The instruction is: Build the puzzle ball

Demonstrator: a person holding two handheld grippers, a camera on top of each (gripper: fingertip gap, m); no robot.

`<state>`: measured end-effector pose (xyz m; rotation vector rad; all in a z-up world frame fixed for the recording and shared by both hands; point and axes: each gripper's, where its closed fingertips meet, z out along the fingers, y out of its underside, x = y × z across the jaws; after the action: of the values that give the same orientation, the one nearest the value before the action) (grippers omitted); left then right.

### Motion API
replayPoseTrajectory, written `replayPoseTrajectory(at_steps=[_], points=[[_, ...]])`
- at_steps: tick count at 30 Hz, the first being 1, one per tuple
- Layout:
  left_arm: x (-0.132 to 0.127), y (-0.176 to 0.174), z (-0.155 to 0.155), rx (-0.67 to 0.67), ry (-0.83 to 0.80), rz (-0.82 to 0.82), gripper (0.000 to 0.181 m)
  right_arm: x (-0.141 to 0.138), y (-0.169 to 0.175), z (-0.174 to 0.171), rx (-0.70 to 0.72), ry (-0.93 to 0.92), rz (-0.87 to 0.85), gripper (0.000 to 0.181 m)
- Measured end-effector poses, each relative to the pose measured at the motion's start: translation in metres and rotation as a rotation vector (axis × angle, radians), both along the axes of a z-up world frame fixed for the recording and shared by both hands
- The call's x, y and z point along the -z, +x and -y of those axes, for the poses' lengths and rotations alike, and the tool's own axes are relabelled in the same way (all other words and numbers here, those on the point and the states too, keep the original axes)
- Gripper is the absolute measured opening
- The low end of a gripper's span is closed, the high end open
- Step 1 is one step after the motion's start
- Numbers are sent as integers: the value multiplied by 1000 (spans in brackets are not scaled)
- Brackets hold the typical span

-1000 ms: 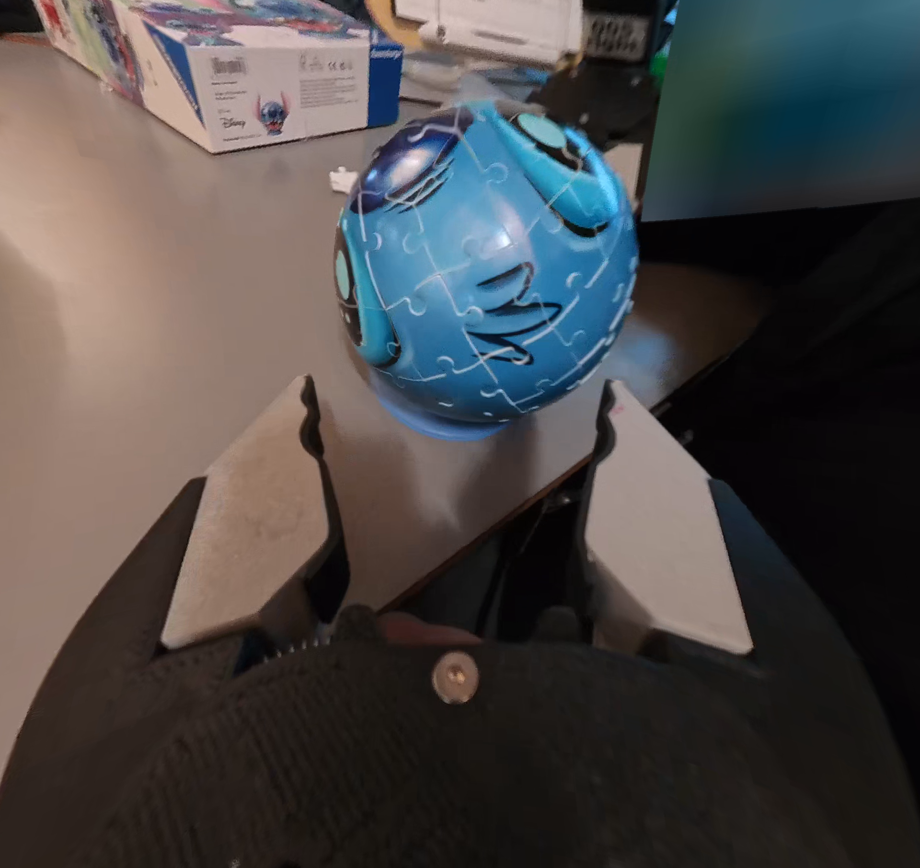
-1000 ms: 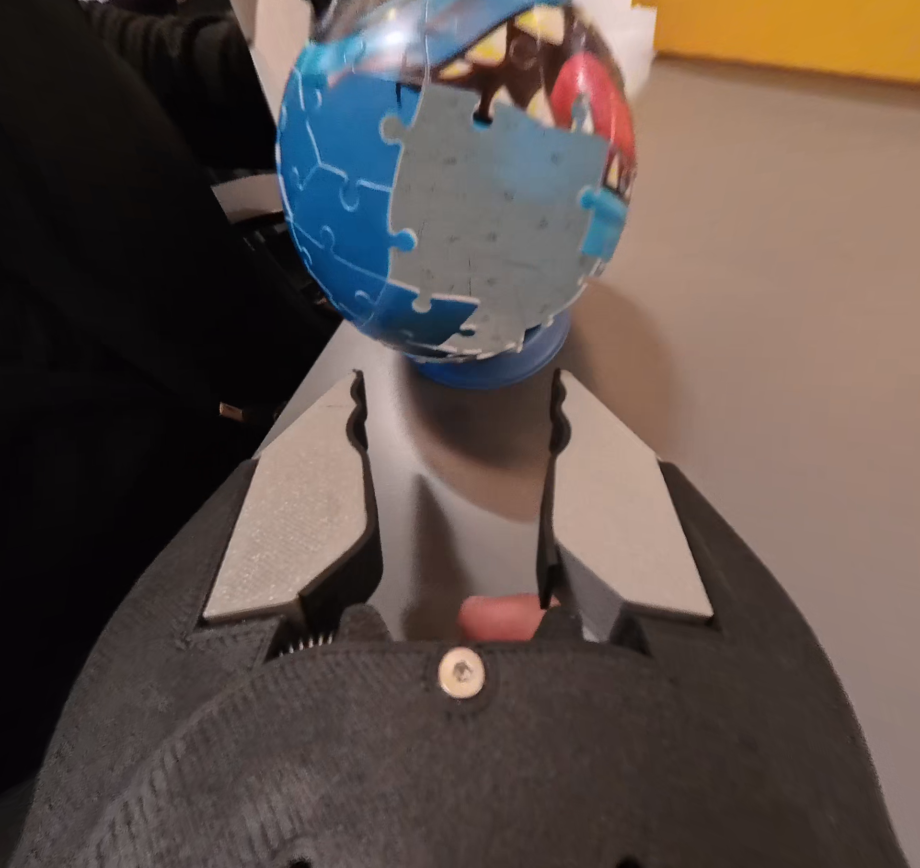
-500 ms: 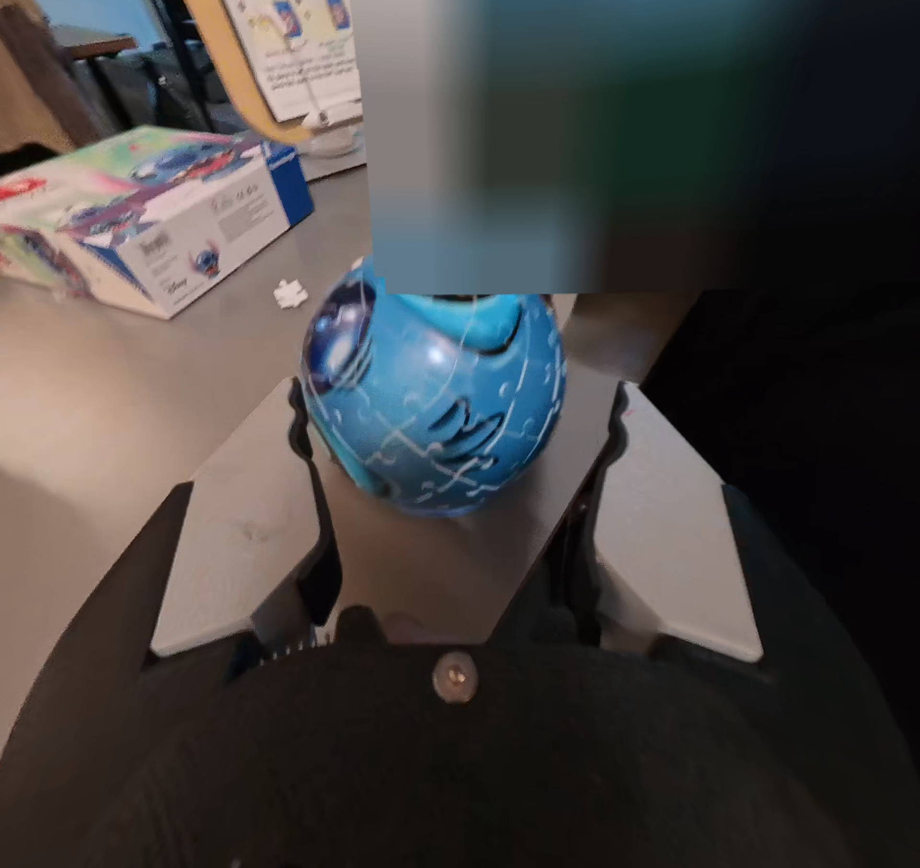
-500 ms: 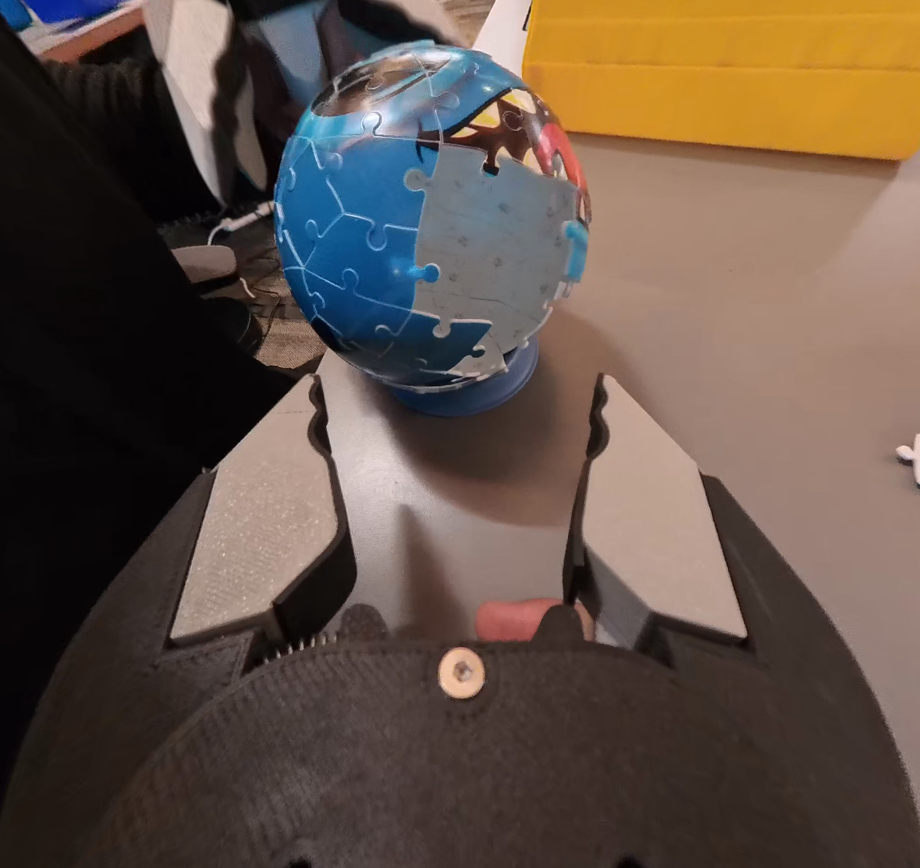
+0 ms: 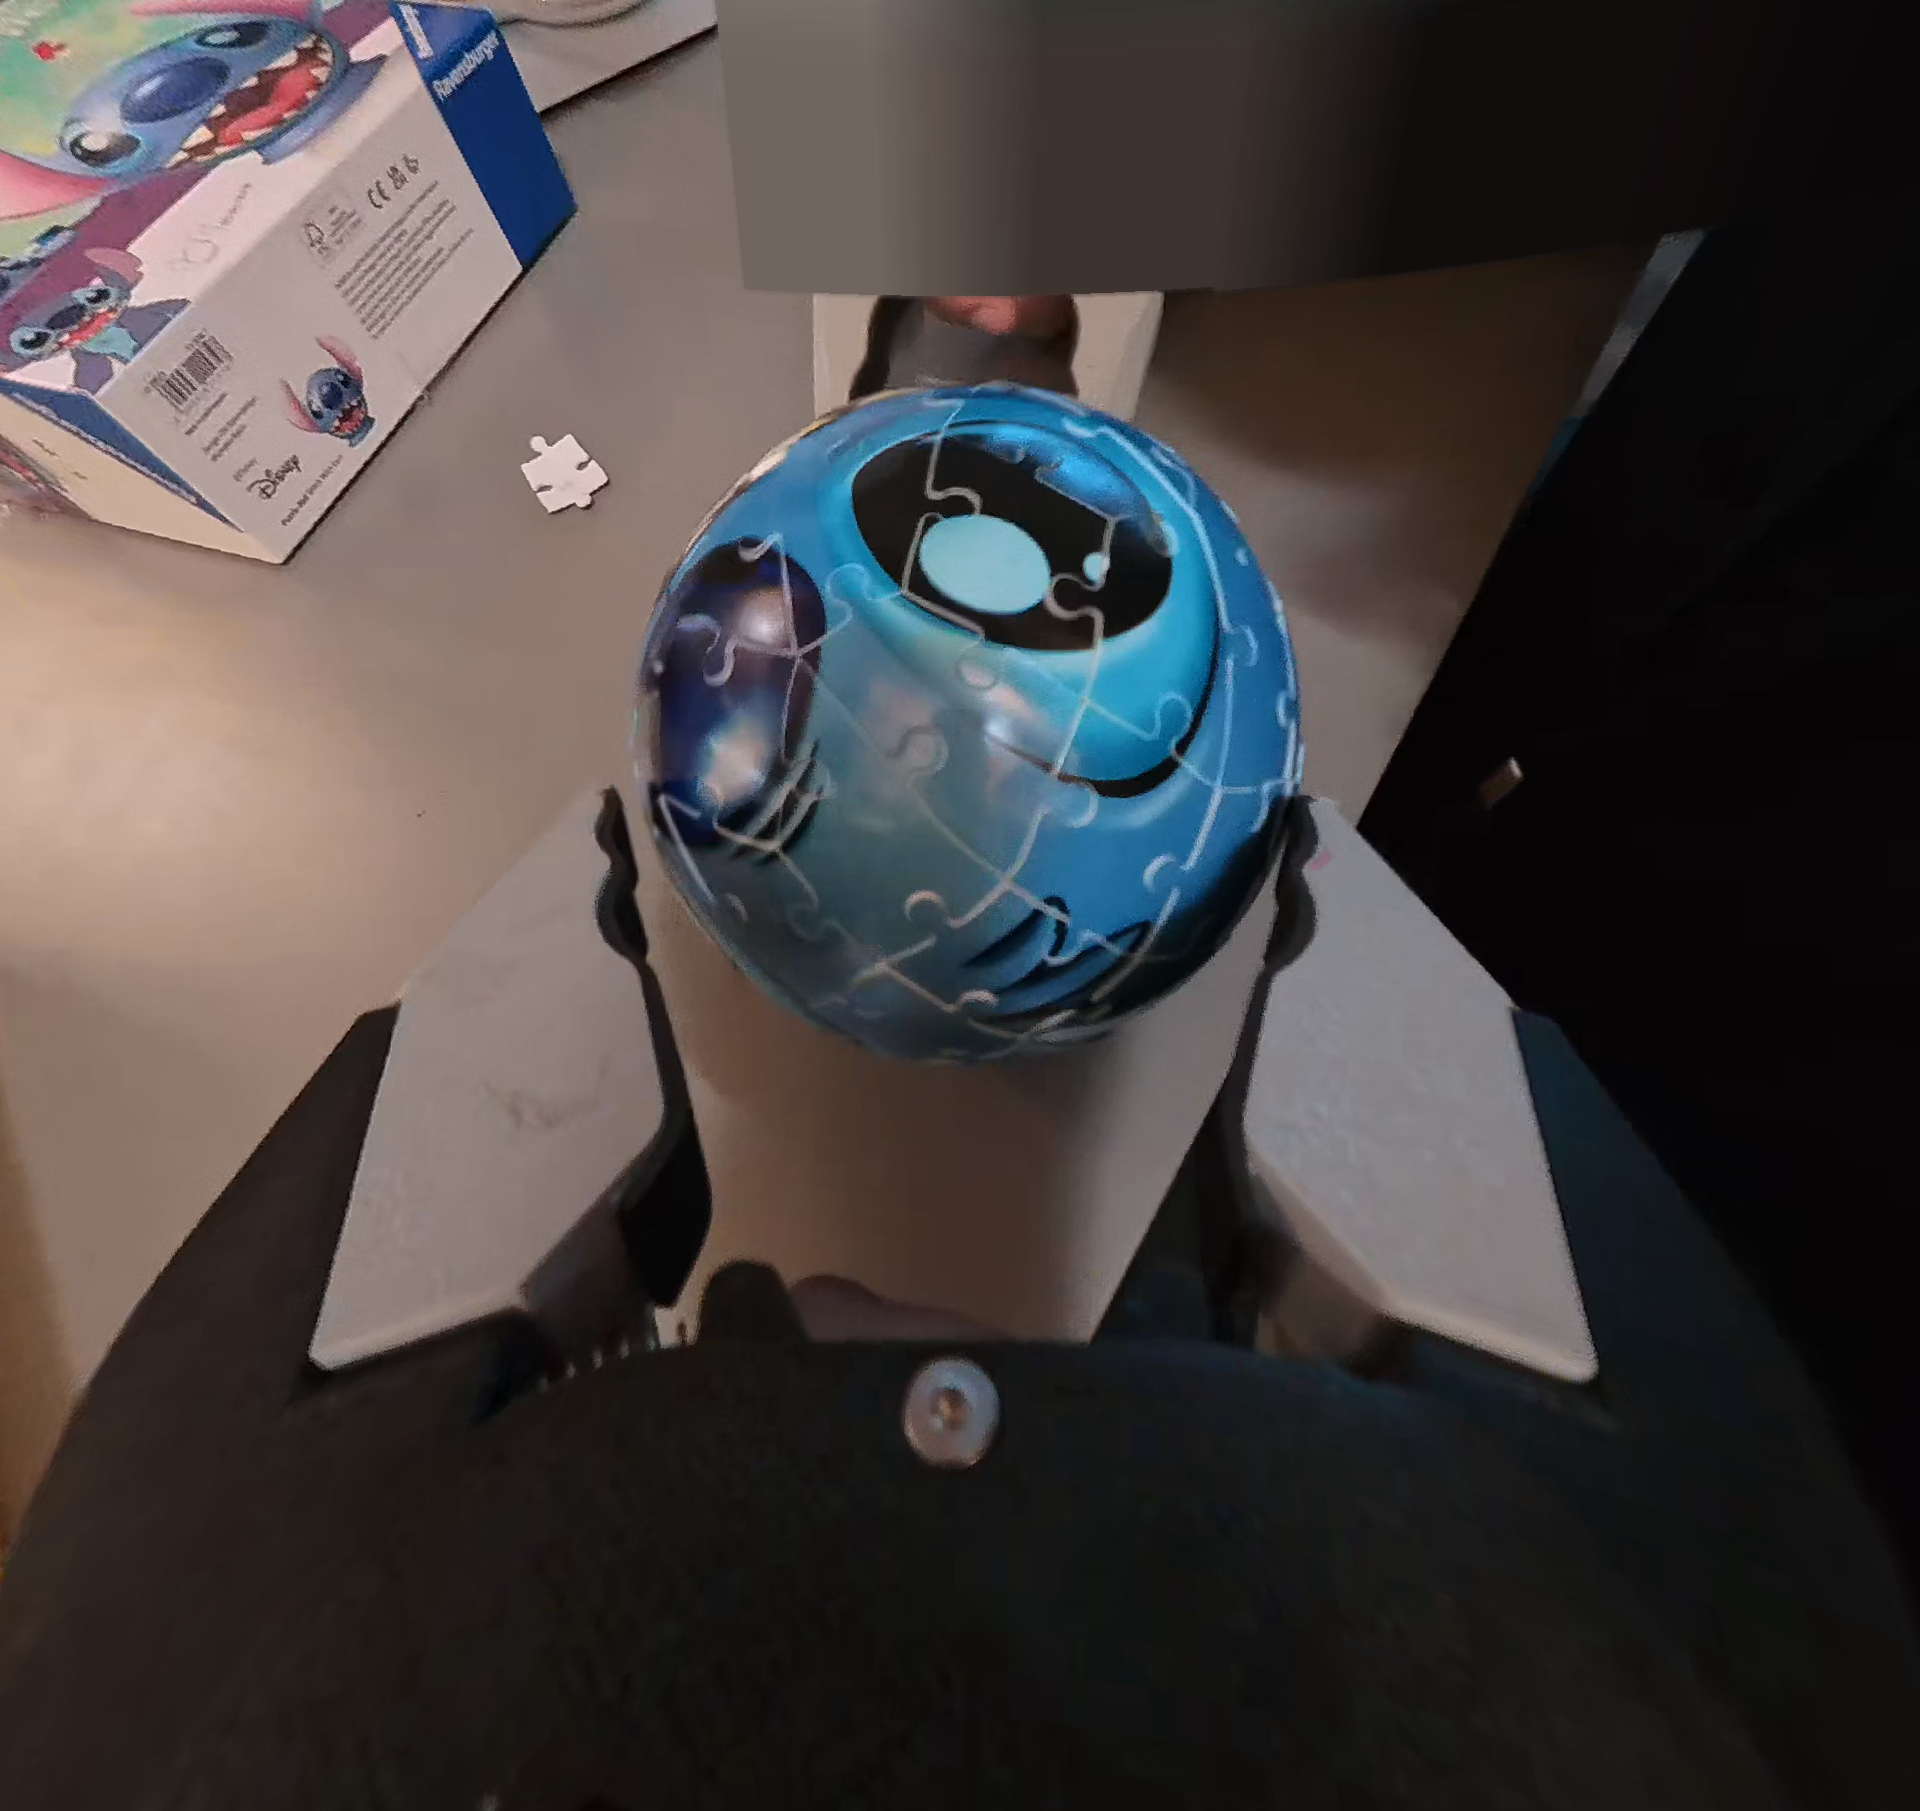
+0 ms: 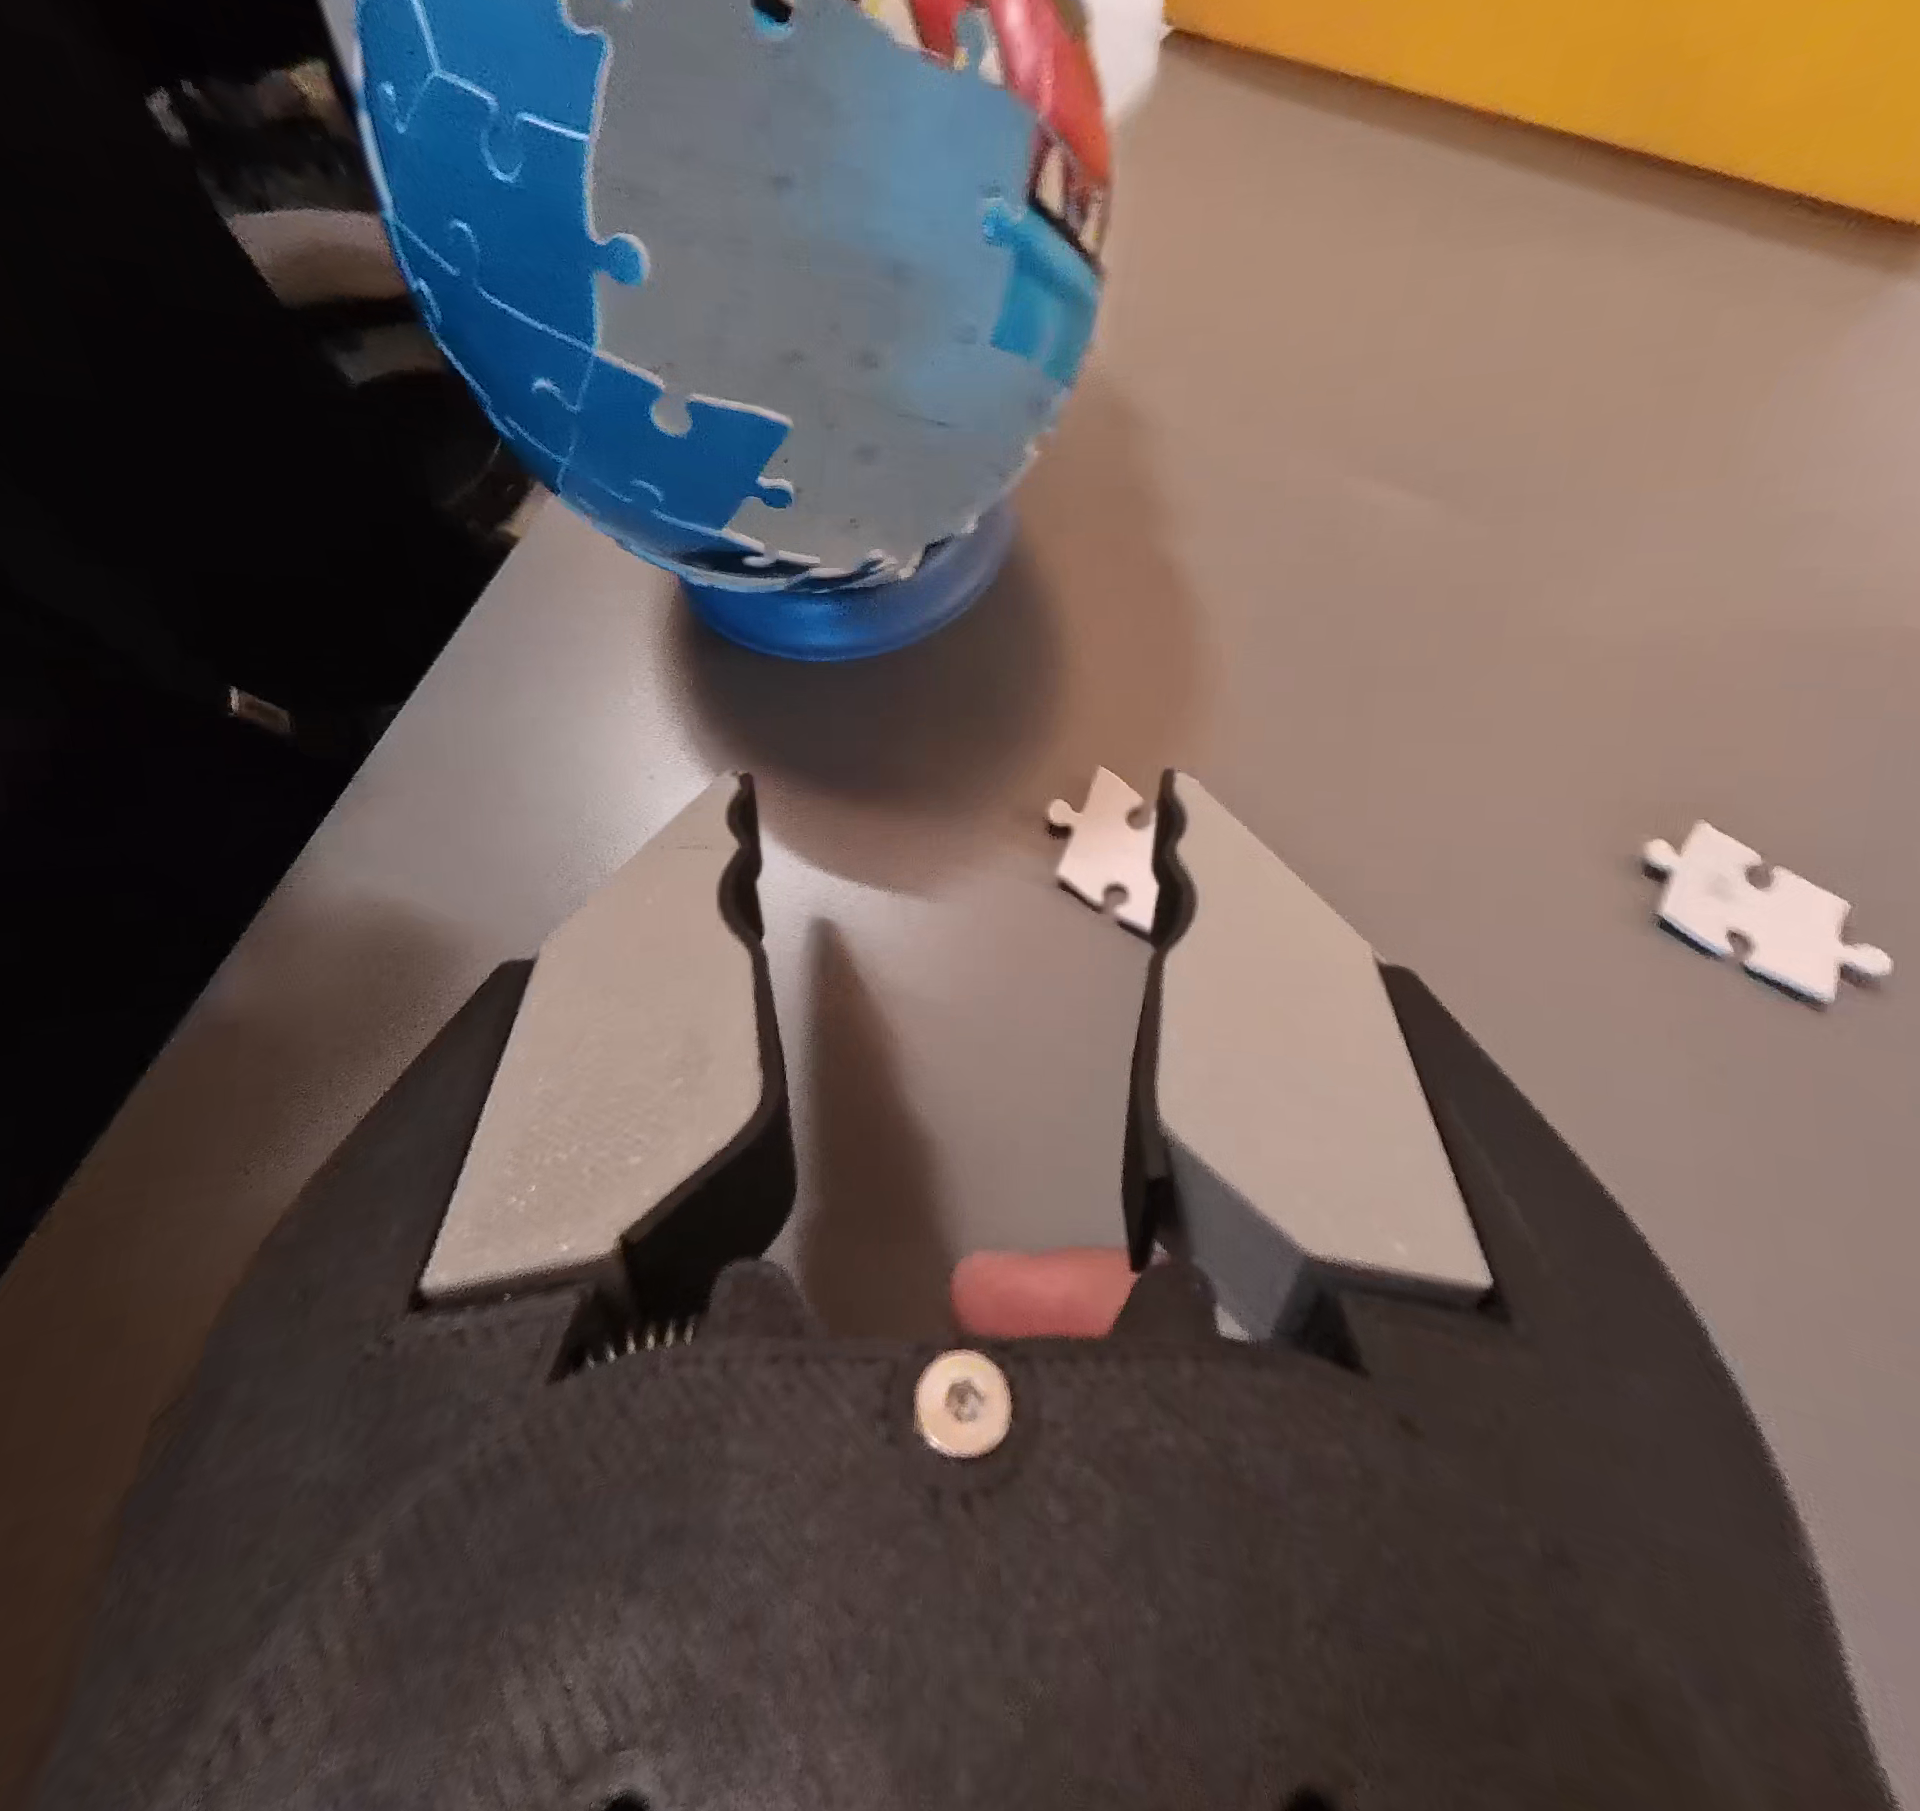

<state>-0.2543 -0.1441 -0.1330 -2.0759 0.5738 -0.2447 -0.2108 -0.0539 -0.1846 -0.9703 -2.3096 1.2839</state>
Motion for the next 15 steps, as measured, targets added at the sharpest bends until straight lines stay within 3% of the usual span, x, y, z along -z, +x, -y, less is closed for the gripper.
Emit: replayPoseTrajectory(at_steps=[3, 6, 10, 15], points=[[1, -12, 2, 14, 9, 21, 122, 4, -3, 2, -9, 78, -36, 79], [1, -25, 0, 8, 22, 61, 122, 15, -8, -19, 22, 221, -48, 83], [2, -41, -2, -3, 48, 107, 119, 17, -10, -55, 48, 283, -50, 56], [-3, -61, -2, -56, 95, 184, 117, 21, -10, -59, -25, 233, 14, 54]])
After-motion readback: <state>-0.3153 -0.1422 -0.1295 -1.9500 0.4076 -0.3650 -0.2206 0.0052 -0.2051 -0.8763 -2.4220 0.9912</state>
